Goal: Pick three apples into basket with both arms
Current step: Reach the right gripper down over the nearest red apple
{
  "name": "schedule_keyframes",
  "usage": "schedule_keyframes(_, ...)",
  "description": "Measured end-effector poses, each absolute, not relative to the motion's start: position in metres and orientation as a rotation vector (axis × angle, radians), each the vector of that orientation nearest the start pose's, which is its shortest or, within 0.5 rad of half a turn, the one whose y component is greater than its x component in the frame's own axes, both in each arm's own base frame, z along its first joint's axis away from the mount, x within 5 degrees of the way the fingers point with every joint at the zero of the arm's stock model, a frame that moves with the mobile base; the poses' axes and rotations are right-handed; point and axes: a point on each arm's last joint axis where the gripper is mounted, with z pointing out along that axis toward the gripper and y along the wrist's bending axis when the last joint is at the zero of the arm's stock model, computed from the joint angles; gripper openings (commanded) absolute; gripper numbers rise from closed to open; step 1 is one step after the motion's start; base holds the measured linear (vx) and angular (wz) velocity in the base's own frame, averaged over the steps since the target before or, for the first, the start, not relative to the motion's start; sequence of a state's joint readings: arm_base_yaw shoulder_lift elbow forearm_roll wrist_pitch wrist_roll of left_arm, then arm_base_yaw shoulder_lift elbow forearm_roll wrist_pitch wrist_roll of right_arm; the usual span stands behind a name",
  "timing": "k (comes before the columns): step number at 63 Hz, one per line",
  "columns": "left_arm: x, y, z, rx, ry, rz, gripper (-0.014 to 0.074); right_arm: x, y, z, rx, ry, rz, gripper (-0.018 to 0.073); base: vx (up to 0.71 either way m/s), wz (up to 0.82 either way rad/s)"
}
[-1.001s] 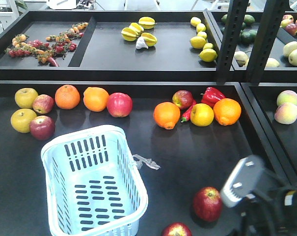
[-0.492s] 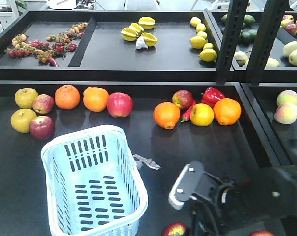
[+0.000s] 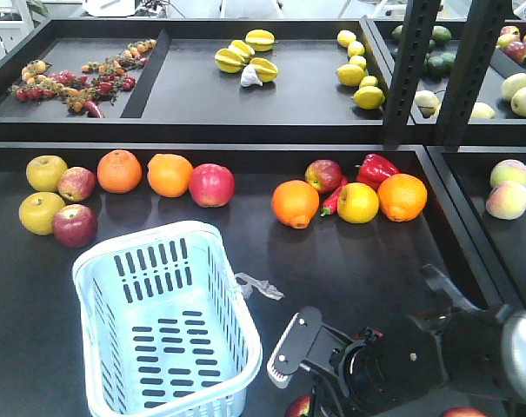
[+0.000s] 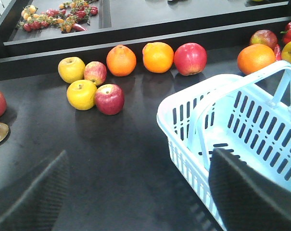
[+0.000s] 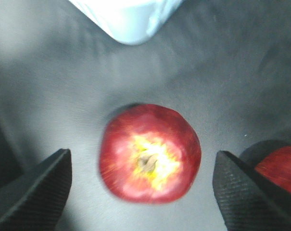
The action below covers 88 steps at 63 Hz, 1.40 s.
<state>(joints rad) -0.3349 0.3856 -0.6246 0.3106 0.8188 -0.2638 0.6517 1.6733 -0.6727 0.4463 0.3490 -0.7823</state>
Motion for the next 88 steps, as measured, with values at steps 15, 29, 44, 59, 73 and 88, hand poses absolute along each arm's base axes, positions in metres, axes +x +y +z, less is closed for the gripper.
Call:
schedule_keyframes(15, 0.066, -0.001, 0.326, 0.15, 2.021, -0.012, 0.0573, 0.209, 0.174, 0.11, -1.39, 2.491, 0.254, 0.0571, 0.0, 0.0)
schedule_keyframes(29, 0.066, -0.001, 0.326, 0.15, 2.021, -0.012, 0.0573, 0.209, 0.174, 0.095, -1.4, 2.536, 0.243, 0.0538, 0.0, 0.0)
schedule_keyframes(44, 0.066, -0.001, 0.326, 0.15, 2.021, -0.012, 0.0573, 0.21, 0.175, 0.094, -1.396, 2.536, 0.243, 0.0337, 0.0, 0.0)
schedule_keyframes(59, 0.066, -0.001, 0.326, 0.15, 2.021, -0.012, 0.0573, 0.21, 0.175, 0.094, -1.398, 2.54, 0.246, 0.0253, 0.0, 0.0)
schedule_keyframes(73, 0.066, -0.001, 0.326, 0.15, 2.021, -0.012, 0.0573, 0.202, 0.173, 0.113, -1.448, 2.538, 0.295, 0.0253, 0.0, 0.0)
schedule_keyframes(88, 0.066, -0.001, 0.326, 0.15, 2.021, -0.012, 0.0573, 0.191, 0.167, 0.163, -1.456, 2.413, 0.323, 0.0253, 0.0, 0.0)
